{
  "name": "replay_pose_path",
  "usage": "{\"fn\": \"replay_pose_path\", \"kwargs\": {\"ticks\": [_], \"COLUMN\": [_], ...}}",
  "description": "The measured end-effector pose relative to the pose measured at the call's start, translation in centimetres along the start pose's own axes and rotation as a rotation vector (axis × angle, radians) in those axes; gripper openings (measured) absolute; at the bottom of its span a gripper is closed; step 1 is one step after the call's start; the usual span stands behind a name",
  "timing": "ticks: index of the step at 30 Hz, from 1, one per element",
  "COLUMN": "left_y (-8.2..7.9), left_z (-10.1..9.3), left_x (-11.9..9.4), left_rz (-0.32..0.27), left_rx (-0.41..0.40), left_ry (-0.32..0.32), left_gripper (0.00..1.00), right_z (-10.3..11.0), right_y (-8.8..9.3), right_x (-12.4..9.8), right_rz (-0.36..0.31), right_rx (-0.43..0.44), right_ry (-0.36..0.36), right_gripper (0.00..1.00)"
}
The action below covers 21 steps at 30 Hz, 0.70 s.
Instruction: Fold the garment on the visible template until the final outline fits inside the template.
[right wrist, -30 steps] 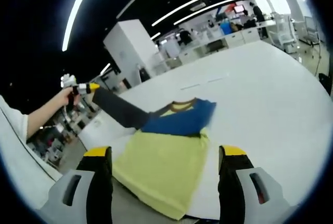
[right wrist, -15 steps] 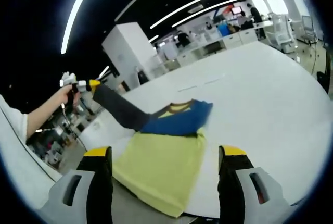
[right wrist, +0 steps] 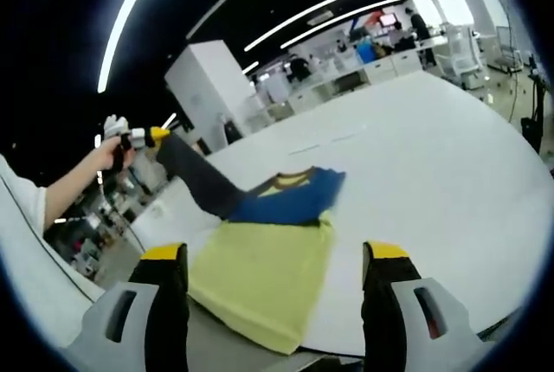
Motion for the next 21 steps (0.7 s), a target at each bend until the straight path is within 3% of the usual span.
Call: {"fn": "replay_pose_path", "kwargs": {"ticks": [4,21], "left_y": [0.3,1.6], "left_z": [-1.2,-3.4], "left_x": [1.0,5.1], "left_rz": [0.008,0.051], "left_rx": [0.006,-0.02], "left_ry": [0.019,0.076], "left_gripper": [0.0,0.0], "right_z": [-0.3,-1.4], "right_y": [-0.1,0.2], "right_x": [-0.4,-1.8], "right_rz": [-0.008,-0.019], "right_rx": [0.003,0.02], "right_ry": [0.011,0.05], "right_gripper": [0.82,0.82]}}
Point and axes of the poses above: the point that each gripper's makers call its tool centre point, and the gripper's own axes: x roughly forward along the fingers, z roughly to its left, y roughly out of its underside, the point moved 1 cm from there along -x, roughly backward along the fingers, and after that the axes turned 11 degrees about x, right-handed, at the moved point
